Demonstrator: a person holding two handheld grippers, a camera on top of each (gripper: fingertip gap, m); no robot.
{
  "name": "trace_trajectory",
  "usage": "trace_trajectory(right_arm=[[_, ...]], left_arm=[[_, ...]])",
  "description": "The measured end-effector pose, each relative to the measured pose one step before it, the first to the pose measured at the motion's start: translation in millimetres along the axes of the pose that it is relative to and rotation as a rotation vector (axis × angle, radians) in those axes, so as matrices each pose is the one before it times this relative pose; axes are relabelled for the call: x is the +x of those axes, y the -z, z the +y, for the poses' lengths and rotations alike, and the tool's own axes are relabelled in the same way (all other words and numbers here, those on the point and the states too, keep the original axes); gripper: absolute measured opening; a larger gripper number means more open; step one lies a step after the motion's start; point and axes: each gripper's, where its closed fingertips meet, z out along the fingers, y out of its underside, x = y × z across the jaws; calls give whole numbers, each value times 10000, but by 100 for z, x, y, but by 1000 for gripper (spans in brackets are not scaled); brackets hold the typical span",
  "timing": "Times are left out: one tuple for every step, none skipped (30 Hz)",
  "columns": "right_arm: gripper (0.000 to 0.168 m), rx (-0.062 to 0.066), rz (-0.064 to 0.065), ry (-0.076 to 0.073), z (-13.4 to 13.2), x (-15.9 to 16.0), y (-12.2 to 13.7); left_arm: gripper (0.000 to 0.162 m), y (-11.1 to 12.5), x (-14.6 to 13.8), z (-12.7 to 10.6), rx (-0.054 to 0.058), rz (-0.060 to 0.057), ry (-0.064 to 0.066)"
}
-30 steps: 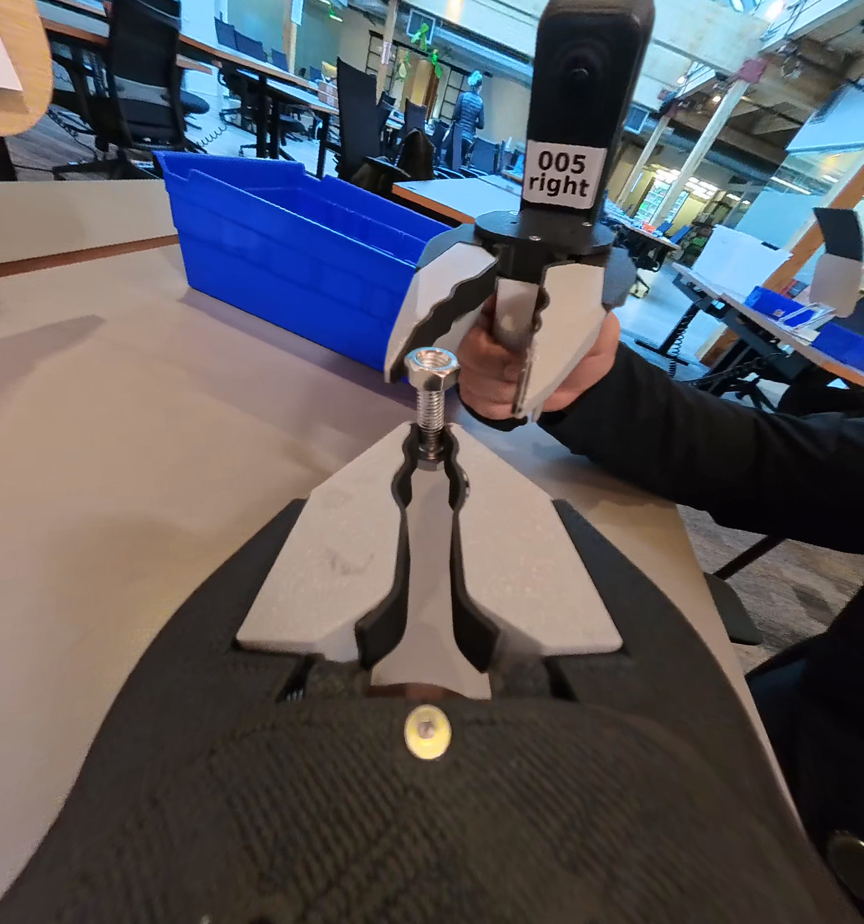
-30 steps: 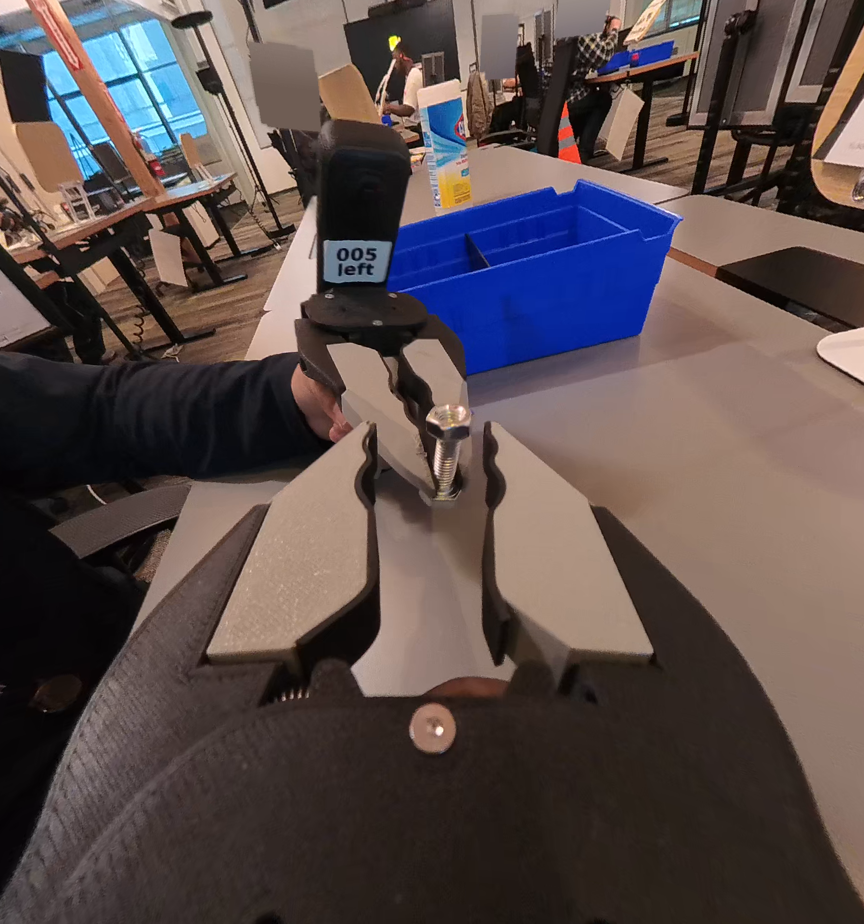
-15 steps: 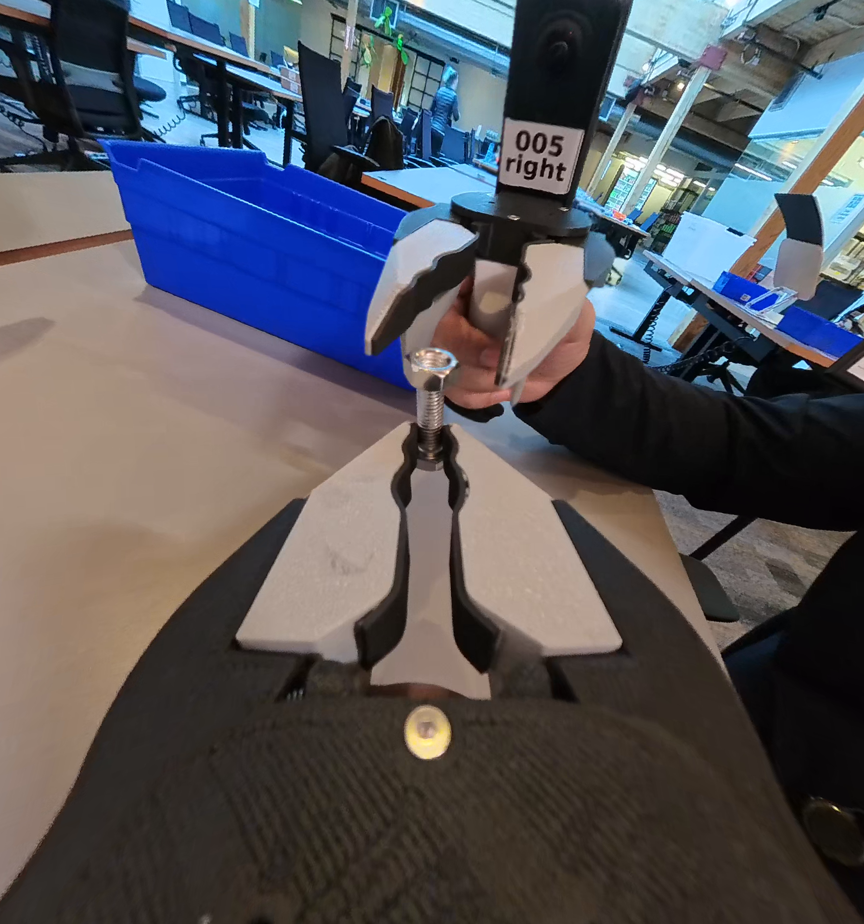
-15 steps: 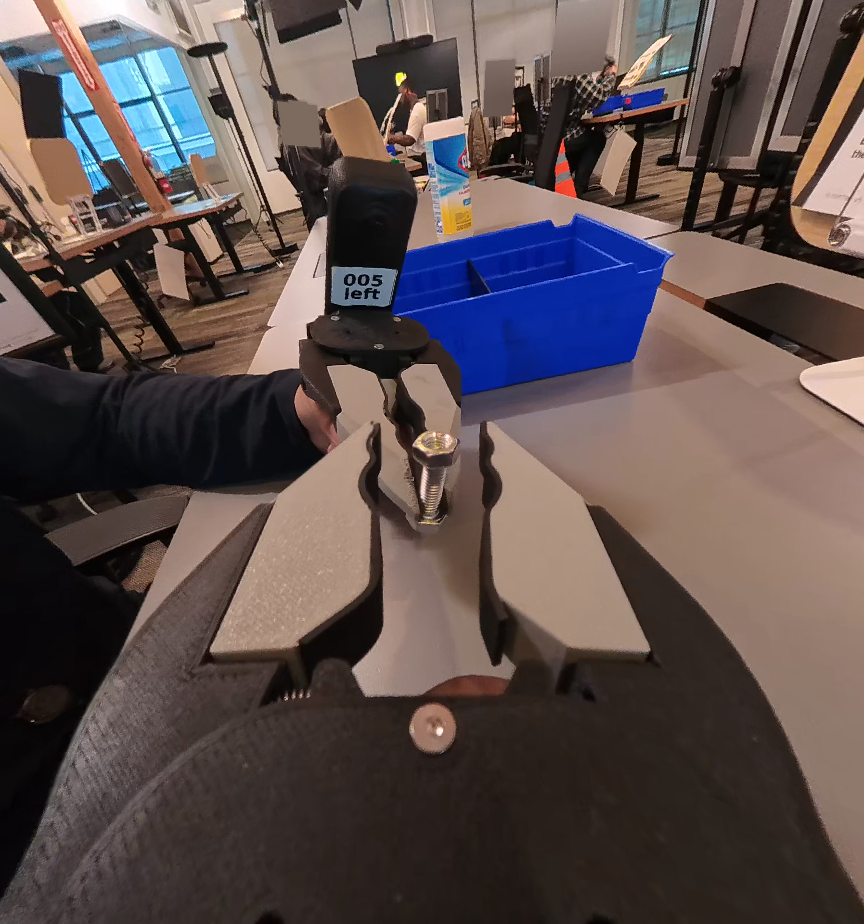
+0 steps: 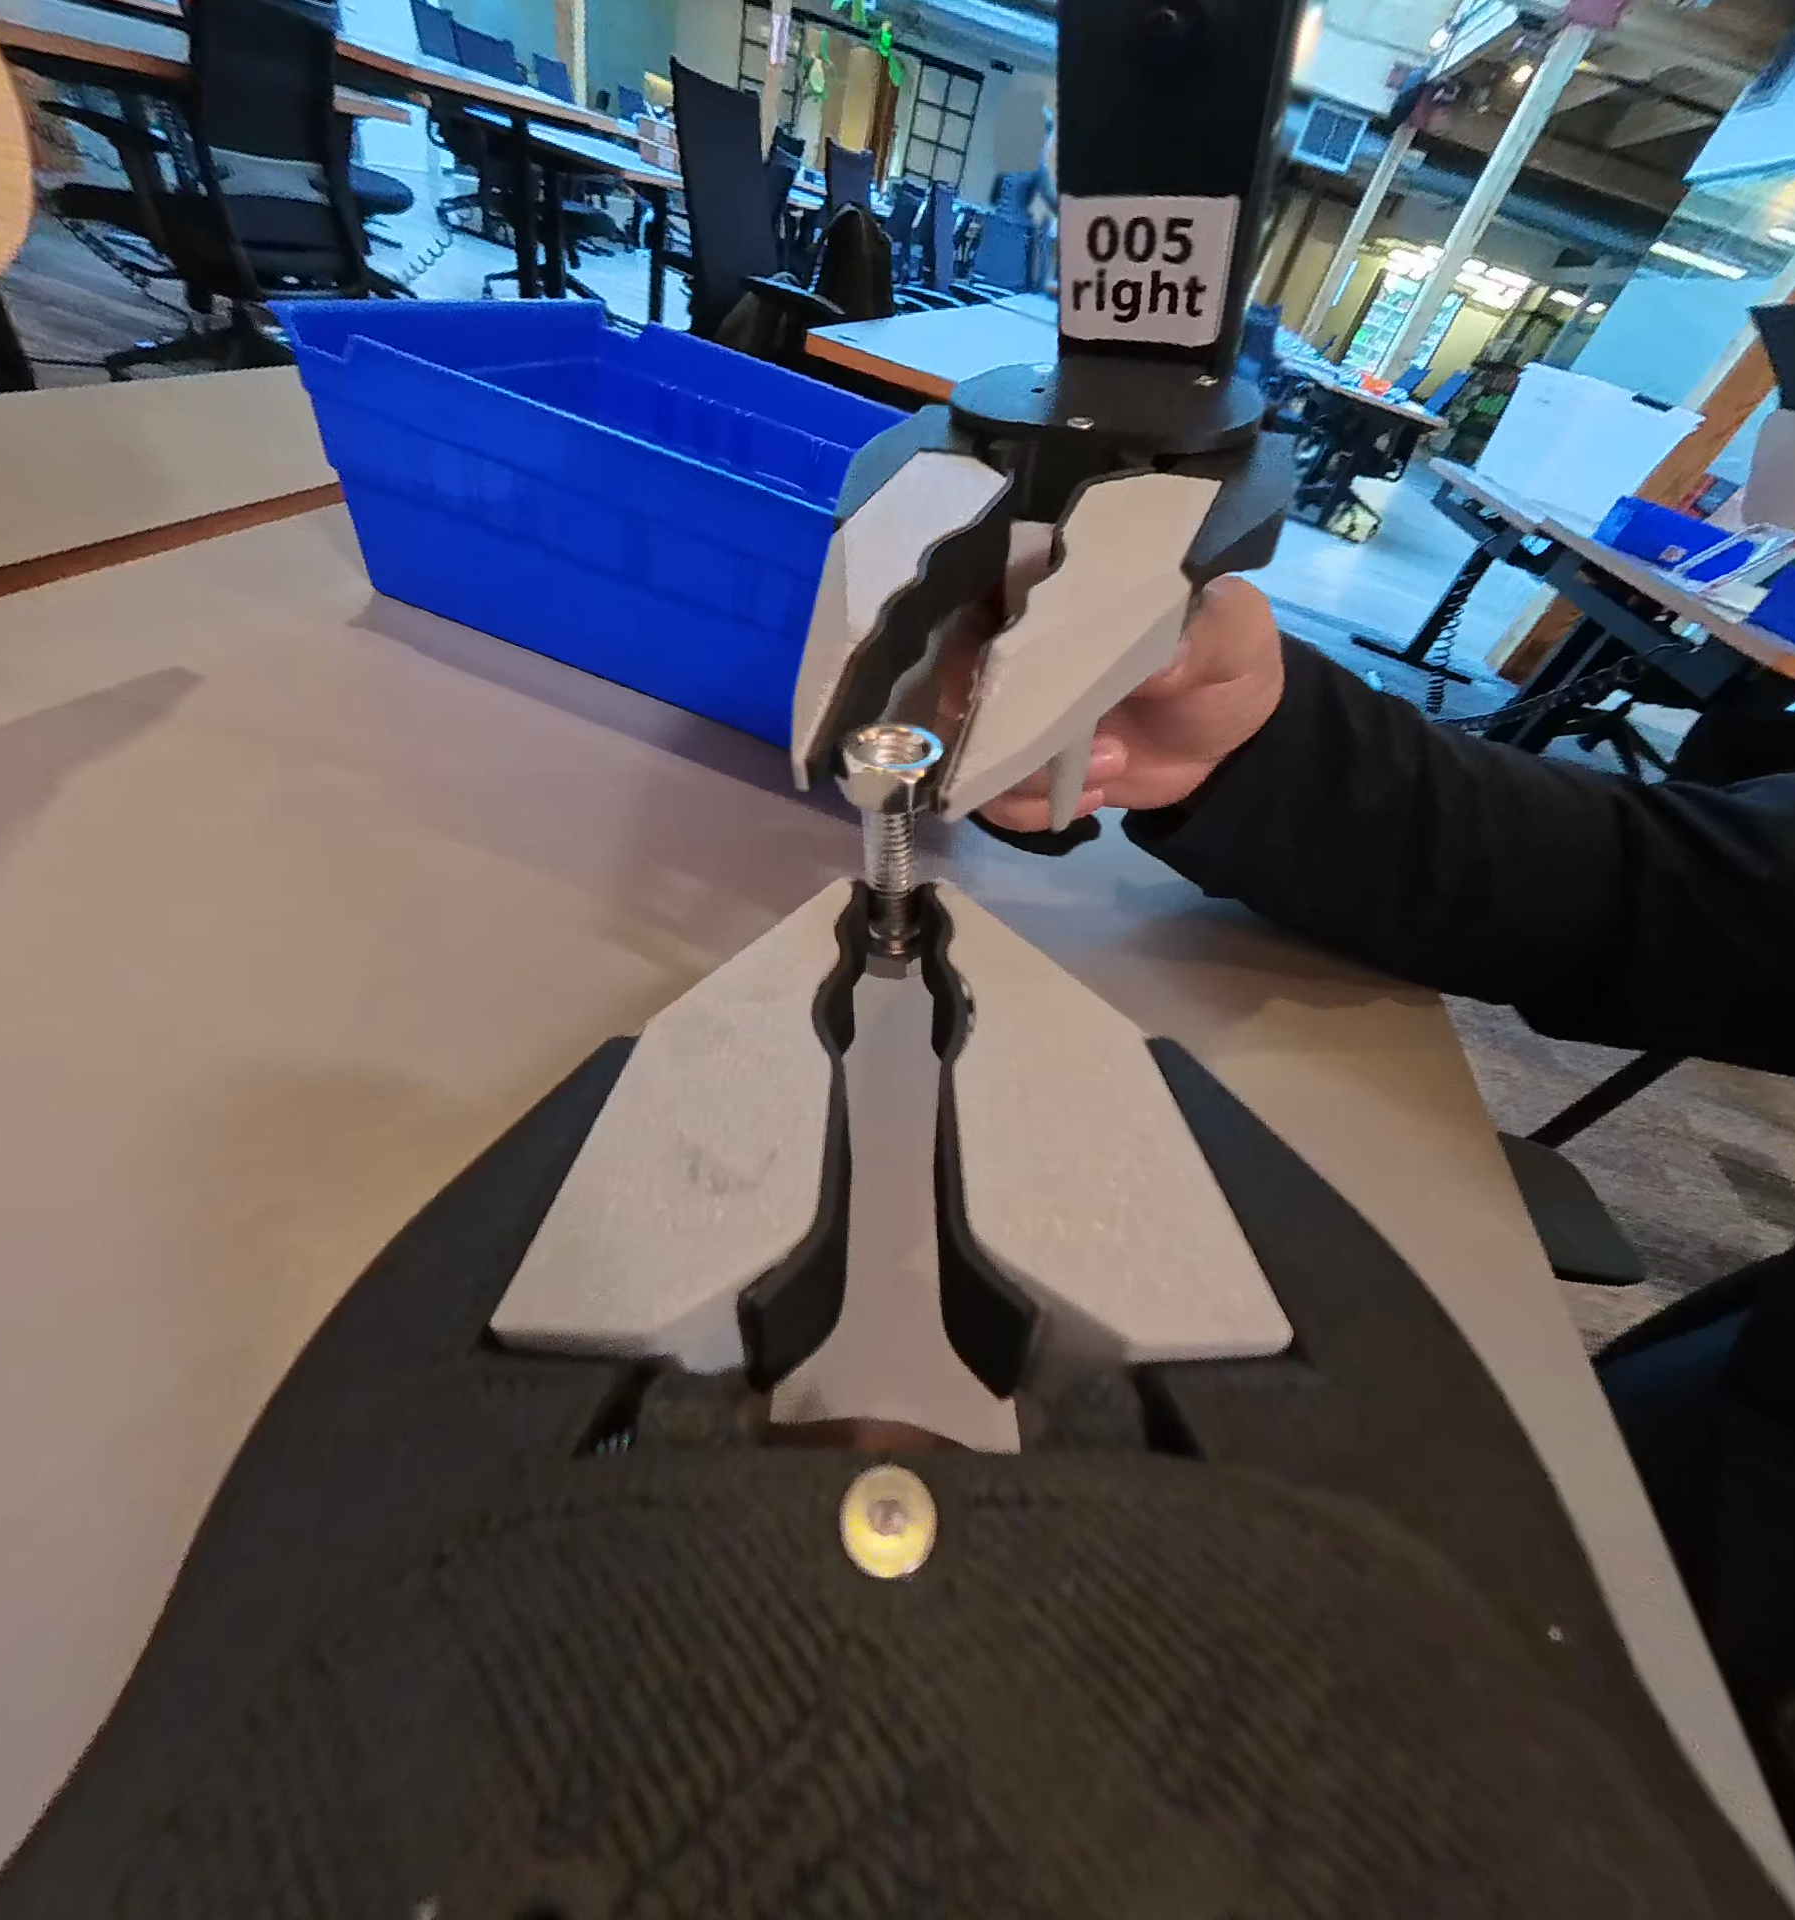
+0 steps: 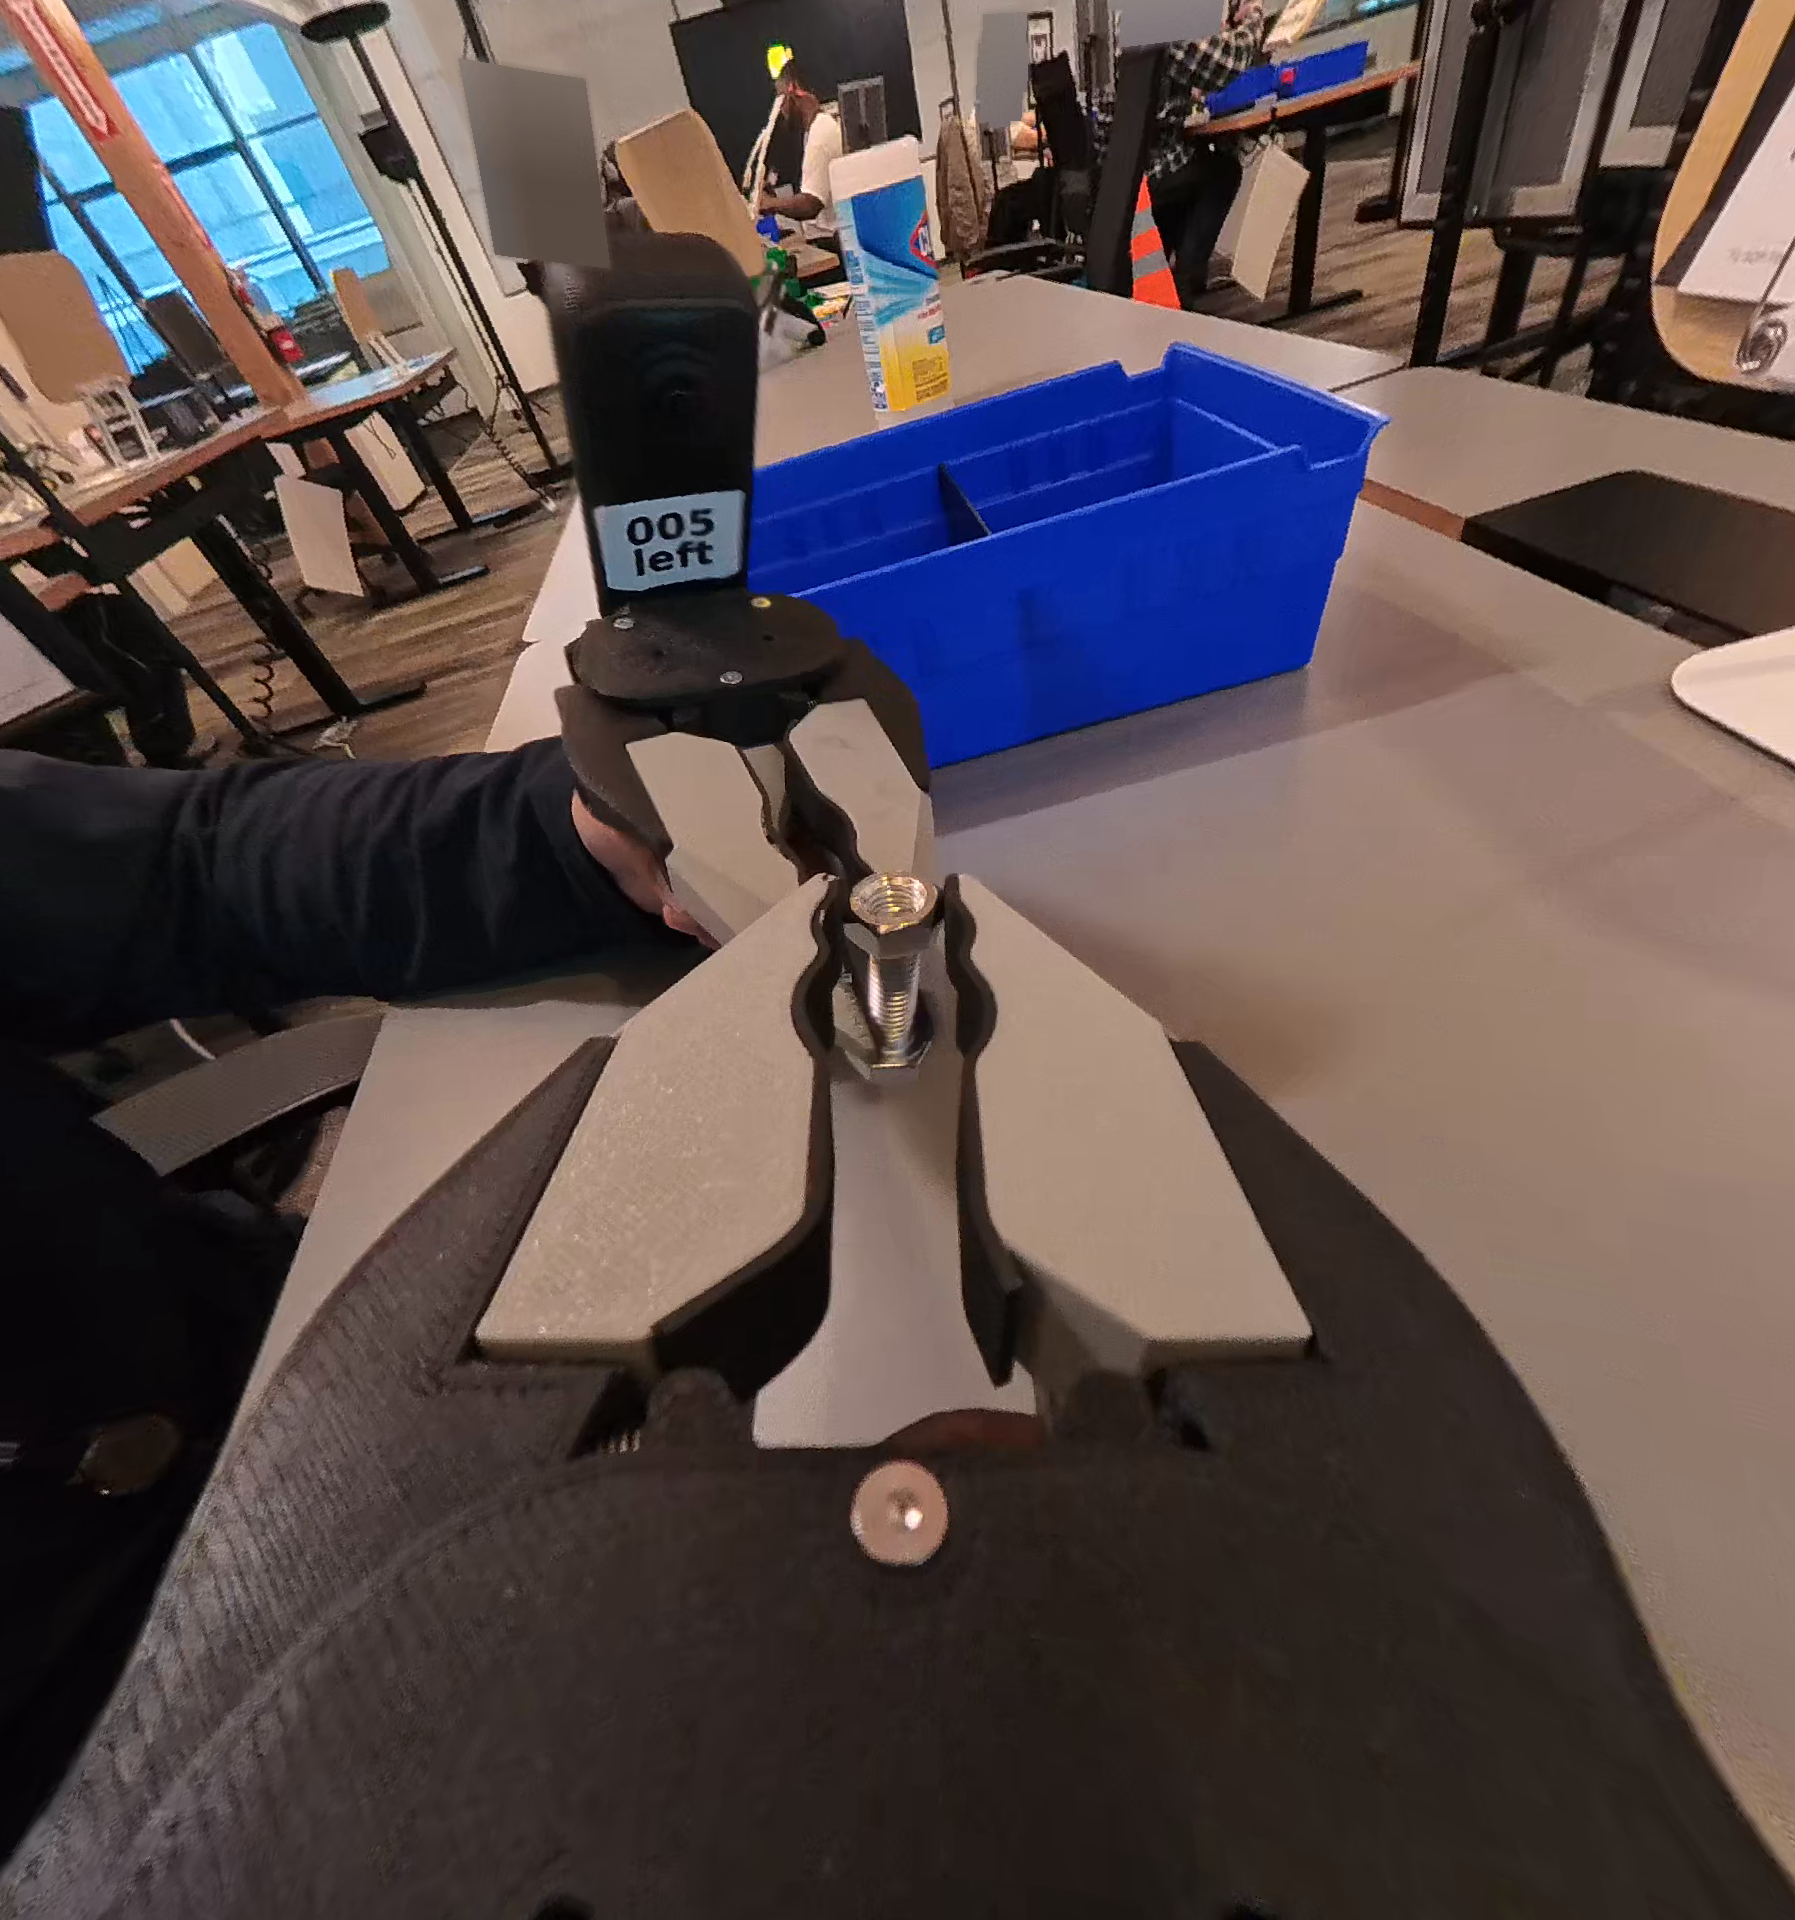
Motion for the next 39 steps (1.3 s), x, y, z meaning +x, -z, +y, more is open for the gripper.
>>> trace_trajectory(right_arm=[[16,-42,-20,-193,101,89,-30],[16,-64,-30,-196,118,64,-18],[16,-93,-16,-161,159,81,-8],[16,-122,17,-113,189,97,-5],[16,-138,30,-98,205,94,-4],[16,-148,12,-109,222,69,-7],[16,-137,3,-111,207,57,-1],[15,-107,7,-113,168,82,17],[15,-81,-19,-139,143,58,11],[15,-51,-59,-172,112,25,16],[15,-18,-87,-186,70,14,30],[15,-4,-102,-178,55,-5,13],[15,-5,-98,-142,57,-11,14],[15,-11,-68,-65,46,-17,-4],[15,-23,-25,11,44,-7,-20],[15,-19,-38,46,19,-89,-34],[15,-2,-54,59,-9,-135,-40],[15,27,-41,122,-70,-159,-30],[15,57,-18,201,-118,-158,-3],[16,75,3,221,-185,-159,28],[16,81,32,215,-201,-136,40],[16,59,99,219,-189,-34,66],[16,36,177,224,-152,96,74],[16,33,169,219,-137,106,89],[17,39,96,194,-142,17,104],[17,49,44,153,-149,-43,97],[16,60,24,95,-154,-32,90],[13,42,25,30,-99,2,54],[13,1,40,-9,1,67,25],[13,-19,54,-24,50,122,-2],[12,-32,54,-33,81,139,-7],[13,-32,64,-34,90,170,3],[14,-9,77,-26,39,180,22],[14,12,83,-21,0,194,53],[14,9,47,-9,-8,122,62],[14,-14,-1,4,22,28,41],[14,-31,17,10,39,44,20],[15,-51,54,26,84,68,-14],[15,-84,62,62,149,62,-68]], left_arm=[[7,-25,-125,62,-55,-156,-166],[7,-33,-113,98,-79,-145,-179],[7,-47,-82,117,-94,-125,-155],[7,-52,-93,166,-128,-119,-109],[7,-61,-128,177,-134,-143,-117],[7,-68,-95,198,-136,-126,-145],[7,-75,-46,193,-135,-101,-154],[7,-68,-77,155,-106,-130,-162],[7,-62,-106,125,-86,-143,-160],[7,-49,-54,91,-74,-117,-167],[7,-30,-51,61,-58,-101,-151],[7,-16,-15,35,-37,-66,-110],[7,-1,8,35,-36,-24,-78],[7,8,27,34,-26,6,-44],[7,-4,33,43,-30,36,5],[7,11,-5,55,-27,20,18],[7,-3,-21,4,13,-5,-13],[6,14,103,-68,44,62,13],[7,7,115,-107,54,86,95],[6,26,108,-124,61,98,125],[7,48,51,-138,79,60,93],[7,67,20,-122,70,42,60],[6,66,-39,-74,38,7,45],[6,51,-93,-58,30,-33,28],[7,20,-67,29,-14,-24,23],[7,-3,-8,35,-16,16,28],[7,-14,3,17,-1,4,5],[7,-14,-5,-11,9,-23,-20],[7,-7,51,-44,19,23,-7],[6,10,45,-55,31,14,15],[6,16,42,-75,46,39,46],[7,38,-38,-77,53,16,101],[7,63,-340,-61,54,-144,113],[7,86,-622,58,-5,-288,121],[7,86,-767,229,-103,-344,126],[7,33,-786,362,-165,-353,73],[7,-4,-678,309,-125,-301,71],[7,-39,-515,266,-88,-205,109],[7,-54,-282,242,-93,-89,108]])
